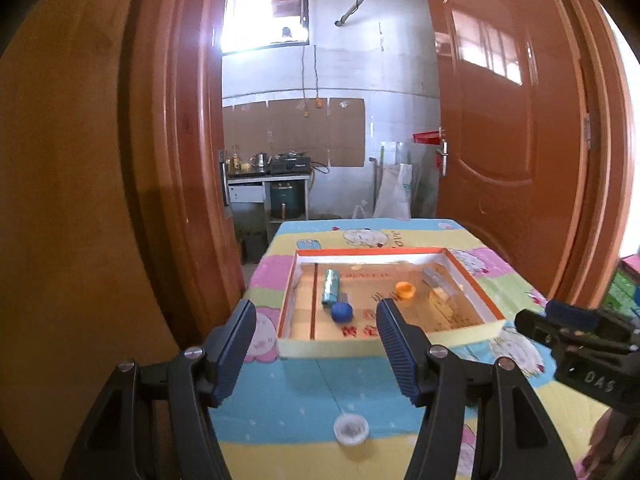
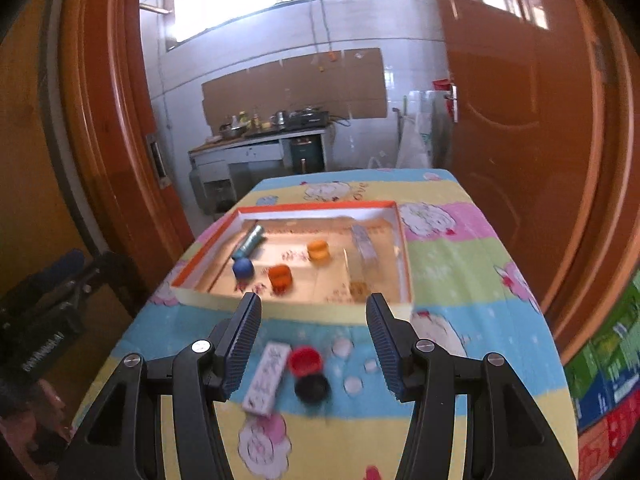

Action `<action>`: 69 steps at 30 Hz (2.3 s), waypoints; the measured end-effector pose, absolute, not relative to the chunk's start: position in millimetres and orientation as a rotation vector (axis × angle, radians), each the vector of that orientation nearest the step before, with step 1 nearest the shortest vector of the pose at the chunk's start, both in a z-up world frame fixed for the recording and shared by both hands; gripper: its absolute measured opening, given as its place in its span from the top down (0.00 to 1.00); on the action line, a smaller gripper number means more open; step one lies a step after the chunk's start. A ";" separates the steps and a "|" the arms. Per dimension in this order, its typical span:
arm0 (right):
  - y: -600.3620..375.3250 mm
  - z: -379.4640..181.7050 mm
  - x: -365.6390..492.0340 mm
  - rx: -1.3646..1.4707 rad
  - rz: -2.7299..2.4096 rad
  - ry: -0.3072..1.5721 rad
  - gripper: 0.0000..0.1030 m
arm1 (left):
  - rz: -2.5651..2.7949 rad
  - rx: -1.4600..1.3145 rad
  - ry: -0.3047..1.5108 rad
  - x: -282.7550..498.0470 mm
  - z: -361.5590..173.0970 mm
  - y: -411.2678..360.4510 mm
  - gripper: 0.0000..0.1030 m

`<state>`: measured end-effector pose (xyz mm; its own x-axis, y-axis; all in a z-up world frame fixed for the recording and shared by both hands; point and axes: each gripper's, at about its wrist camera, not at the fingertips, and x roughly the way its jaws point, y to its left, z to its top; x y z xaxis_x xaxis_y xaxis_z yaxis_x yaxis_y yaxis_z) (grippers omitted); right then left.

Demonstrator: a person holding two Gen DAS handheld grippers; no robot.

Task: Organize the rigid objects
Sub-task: 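Withdraw both open grippers from the tray back over the table, then grasp the small white plastic cup with the left gripper while the right moves toward the black cap, then grasp the black cap with the right gripper while the left holds the white cup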

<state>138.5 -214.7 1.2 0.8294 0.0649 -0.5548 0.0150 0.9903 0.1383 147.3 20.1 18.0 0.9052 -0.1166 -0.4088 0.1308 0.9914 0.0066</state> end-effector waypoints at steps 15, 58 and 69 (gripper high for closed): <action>-229.2 -35.0 115.8 0.139 -0.033 0.693 0.45 | -0.170 -0.002 0.493 124.0 -5.8 42.1 0.40; -227.0 -79.3 133.5 0.175 0.047 0.802 0.45 | -0.242 0.082 0.842 191.9 -84.2 8.8 0.71; -195.5 -85.4 160.7 -0.019 0.053 0.893 0.45 | -0.269 0.070 0.817 178.0 -78.5 13.4 0.71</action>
